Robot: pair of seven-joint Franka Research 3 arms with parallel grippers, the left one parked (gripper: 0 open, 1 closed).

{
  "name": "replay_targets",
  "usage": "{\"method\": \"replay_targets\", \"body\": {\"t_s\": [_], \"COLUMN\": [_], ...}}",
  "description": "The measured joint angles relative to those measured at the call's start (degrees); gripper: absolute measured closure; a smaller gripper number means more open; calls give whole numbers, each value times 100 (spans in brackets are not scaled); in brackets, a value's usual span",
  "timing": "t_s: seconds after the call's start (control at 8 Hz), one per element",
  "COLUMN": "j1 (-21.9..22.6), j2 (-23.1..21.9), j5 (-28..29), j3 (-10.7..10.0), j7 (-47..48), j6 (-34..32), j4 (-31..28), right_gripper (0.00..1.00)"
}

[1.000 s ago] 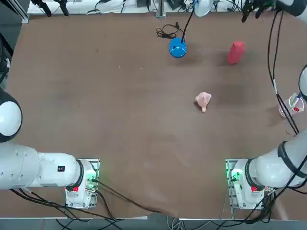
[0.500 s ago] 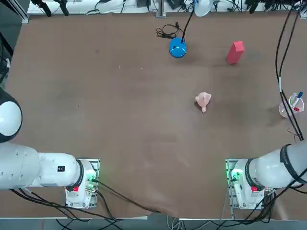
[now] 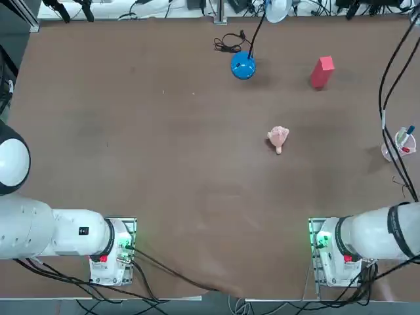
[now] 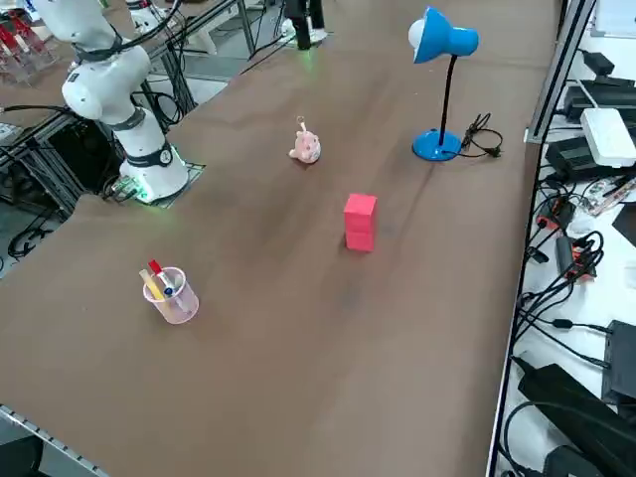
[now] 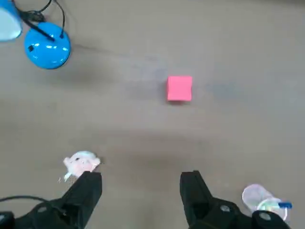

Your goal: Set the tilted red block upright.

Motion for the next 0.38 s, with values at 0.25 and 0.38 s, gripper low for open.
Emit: {"method": "replay_targets", "body": {"t_s": [0.25, 0.38], "j1": [-26, -44], "j2": [-148, -151], "j5": [-10, -18], "j3": [-13, -71], "j7": [16, 8], "j6": [-115, -209], "j4": [-2, 21], "right_gripper": [0, 0]}}
